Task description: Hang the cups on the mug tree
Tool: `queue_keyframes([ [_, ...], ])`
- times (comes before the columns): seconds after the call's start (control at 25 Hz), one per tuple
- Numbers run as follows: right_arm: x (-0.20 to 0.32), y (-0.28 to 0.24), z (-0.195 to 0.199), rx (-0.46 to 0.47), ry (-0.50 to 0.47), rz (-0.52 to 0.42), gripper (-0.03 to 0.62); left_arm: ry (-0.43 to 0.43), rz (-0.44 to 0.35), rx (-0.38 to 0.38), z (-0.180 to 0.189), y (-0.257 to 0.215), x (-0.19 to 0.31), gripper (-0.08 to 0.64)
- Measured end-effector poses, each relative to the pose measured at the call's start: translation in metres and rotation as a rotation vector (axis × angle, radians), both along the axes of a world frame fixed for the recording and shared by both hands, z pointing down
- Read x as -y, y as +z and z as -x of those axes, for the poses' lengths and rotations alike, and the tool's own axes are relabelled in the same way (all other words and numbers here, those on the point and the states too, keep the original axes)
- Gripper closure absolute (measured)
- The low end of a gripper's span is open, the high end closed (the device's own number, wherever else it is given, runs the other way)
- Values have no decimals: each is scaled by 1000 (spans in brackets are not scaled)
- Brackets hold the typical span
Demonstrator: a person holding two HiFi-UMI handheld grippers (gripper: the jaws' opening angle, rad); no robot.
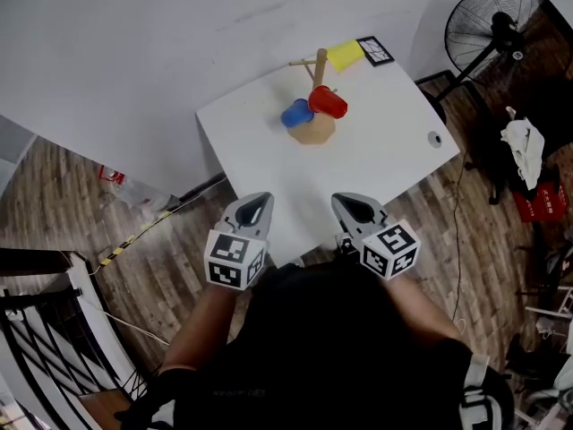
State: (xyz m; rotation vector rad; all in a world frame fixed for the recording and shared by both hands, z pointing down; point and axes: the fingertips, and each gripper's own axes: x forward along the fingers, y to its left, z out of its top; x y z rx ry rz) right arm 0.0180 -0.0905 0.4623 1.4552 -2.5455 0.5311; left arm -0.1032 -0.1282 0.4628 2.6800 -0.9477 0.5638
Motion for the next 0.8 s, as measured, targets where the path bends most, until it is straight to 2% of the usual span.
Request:
queue_keyframes([
  [0.28,-2,2,-5,6,20,5,584,4,-19,15,-4,-2,-2,543],
  [0.8,-3,0,-4,-4,1,4,584,-10,-29,20,-5,-3,-5,543],
])
